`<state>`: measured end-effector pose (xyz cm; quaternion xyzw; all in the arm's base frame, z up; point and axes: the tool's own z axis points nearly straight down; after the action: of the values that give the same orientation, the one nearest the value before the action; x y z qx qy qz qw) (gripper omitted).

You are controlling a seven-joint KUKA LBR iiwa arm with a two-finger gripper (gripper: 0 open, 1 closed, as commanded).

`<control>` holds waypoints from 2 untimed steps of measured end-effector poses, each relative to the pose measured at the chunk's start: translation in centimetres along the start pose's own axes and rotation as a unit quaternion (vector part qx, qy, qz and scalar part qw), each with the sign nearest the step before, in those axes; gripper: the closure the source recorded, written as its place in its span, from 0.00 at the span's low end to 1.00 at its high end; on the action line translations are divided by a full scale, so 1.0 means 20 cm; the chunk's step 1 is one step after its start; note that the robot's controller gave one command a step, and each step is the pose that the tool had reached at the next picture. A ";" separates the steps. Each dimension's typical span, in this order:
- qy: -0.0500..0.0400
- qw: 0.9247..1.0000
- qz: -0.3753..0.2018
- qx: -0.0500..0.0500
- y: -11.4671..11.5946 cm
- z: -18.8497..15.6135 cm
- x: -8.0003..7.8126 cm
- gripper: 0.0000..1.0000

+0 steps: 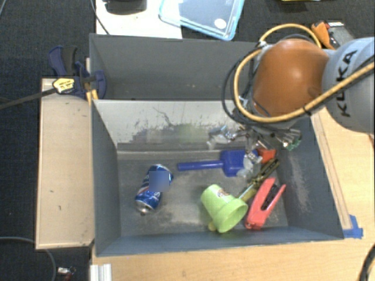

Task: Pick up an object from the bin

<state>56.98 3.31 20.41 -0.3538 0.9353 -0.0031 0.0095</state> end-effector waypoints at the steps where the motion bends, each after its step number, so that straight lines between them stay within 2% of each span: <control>1: 0.001 0.990 -0.144 -0.001 0.09 0.15 0.02 0.00; 2: 0.000 0.974 -0.226 0.000 0.11 0.22 -0.03 0.00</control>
Offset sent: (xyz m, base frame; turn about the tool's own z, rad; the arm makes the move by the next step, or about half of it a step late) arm 0.0115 0.0527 -0.0807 0.0331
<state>56.00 5.36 16.08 -0.5559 0.8312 -0.0047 0.0085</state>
